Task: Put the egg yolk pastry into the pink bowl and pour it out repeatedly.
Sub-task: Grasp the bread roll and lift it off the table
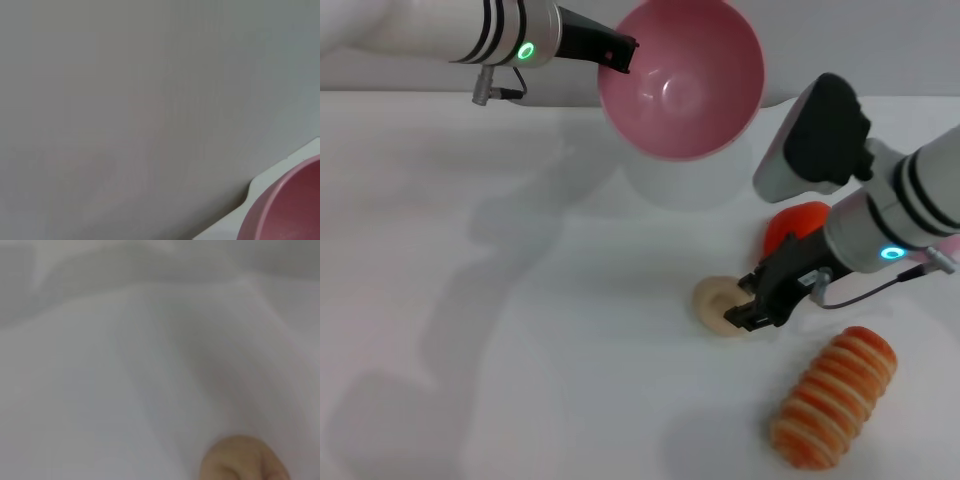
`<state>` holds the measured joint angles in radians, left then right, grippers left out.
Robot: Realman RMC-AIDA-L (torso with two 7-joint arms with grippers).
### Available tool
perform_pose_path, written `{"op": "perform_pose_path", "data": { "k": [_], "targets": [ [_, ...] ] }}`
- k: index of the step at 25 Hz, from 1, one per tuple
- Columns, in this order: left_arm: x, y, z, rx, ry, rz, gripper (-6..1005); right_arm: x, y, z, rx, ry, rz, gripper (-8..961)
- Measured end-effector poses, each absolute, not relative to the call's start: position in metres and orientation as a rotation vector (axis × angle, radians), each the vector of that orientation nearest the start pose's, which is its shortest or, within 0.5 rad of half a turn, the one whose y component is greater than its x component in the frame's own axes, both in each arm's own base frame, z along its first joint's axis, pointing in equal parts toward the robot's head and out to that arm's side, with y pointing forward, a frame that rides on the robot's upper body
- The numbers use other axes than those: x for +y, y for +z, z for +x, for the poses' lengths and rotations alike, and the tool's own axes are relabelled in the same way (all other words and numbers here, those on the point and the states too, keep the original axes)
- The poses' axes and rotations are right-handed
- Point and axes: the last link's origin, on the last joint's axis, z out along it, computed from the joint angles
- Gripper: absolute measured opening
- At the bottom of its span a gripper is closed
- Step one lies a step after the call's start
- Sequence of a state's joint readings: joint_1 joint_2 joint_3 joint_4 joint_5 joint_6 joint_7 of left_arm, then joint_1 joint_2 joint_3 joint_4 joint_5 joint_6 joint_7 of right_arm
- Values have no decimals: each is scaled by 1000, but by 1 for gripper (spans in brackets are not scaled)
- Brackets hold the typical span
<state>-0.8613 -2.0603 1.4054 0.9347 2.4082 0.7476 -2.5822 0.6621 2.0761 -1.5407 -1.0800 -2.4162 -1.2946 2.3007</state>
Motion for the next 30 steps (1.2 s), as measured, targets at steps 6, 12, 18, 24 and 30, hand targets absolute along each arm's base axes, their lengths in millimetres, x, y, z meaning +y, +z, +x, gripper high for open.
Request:
{"op": "perform_pose_path", "data": {
  "k": [6, 12, 18, 24, 30],
  "targets": [
    [466, -25, -115, -726, -147, -2321, 34, 367, -73, 184, 592, -435, -2791, 459],
    [465, -25, -116, -729, -145, -2321, 35, 365, -84, 186, 596, -460, -2798, 407],
    [466, -25, -116, -728, -146, -2320, 35, 363, -86, 186, 580, -468, -2802, 345],
    [465, -26, -117, -725, -143, -2320, 35, 363, -86, 185, 575, -470, -2805, 278],
    [463, -26, -122, -734, -138, -2317, 35, 363, -85, 186, 574, -475, -2804, 251]
  ]
}}
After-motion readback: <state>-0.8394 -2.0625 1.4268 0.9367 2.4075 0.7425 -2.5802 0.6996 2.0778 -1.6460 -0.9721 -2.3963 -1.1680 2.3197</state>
